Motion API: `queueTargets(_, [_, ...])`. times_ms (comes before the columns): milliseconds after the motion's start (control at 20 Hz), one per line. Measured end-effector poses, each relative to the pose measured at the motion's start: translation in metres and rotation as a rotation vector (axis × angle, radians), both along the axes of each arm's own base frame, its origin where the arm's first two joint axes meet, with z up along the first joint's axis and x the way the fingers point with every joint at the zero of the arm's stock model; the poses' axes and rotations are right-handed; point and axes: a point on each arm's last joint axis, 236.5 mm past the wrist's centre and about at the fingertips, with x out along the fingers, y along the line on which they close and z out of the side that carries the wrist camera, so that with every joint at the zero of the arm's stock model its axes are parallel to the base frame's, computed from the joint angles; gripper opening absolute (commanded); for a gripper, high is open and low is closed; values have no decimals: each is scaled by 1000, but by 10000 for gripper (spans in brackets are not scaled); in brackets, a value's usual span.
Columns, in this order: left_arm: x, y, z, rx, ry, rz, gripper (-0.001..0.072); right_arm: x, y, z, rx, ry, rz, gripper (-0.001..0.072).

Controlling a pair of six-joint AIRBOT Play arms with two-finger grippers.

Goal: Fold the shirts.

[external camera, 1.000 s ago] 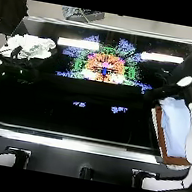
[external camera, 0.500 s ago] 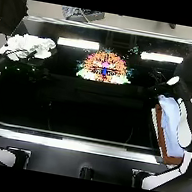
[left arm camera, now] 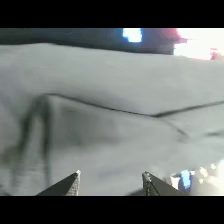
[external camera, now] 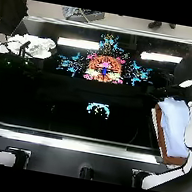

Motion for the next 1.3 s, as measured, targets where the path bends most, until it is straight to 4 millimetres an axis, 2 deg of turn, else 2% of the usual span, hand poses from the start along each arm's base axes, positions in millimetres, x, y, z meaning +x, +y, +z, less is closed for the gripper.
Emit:
queueTargets(100, [-3, -10, 18, 4, -38, -23, 470, 1, 13, -8, 56, 25, -12, 658])
queueTargets(150, [-5, -18, 28, 3, -59, -37, 470, 3, 22, -10, 86, 36, -19, 617])
queueTargets(200, [-6, -24, 35, 4, -76, -50, 468, 2, 31, -13, 101, 49, -14, 526])
queueTargets(250, [-8, -31, 40, 6, -88, -66, 435, 0, 40, -17, 112, 69, -5, 323])
queueTargets(300, [-10, -40, 45, 6, -100, -84, 428, -3, 46, -21, 114, 85, 5, 66])
queueTargets(350, [-11, -48, 47, 6, -108, -100, 349, -9, 53, -23, 119, 108, 25, 36])
queueTargets(400, [-12, -58, 47, 6, -112, -120, 158, -11, 58, -21, 119, 108, 43, 36])
queueTargets(450, [-12, -69, 45, 5, -120, -138, 31, -12, 63, -14, 130, 96, 62, 36])
queueTargets(600, [-15, -113, 27, -5, -118, -200, 33, -11, 74, 28, 148, 12, 110, 35])
queueTargets(800, [-37, -204, -21, -90, -41, -296, 32, -24, 83, 110, 137, -126, 178, 36])
queueTargets(900, [-46, -247, -41, -149, -10, -307, 33, -42, 90, 151, 134, -174, 221, 36])
queueTargets(1050, [-52, -302, -59, -276, 45, -258, 32, -80, 96, 195, 80, -195, 288, 36])
queueTargets(1200, [-51, -336, -68, -365, 81, -204, 32, -114, 97, 229, 16, -219, 311, 37])
queueTargets(1300, [-59, -357, -71, -405, 105, -198, 32, -126, 97, 249, -11, -260, 298, 36])
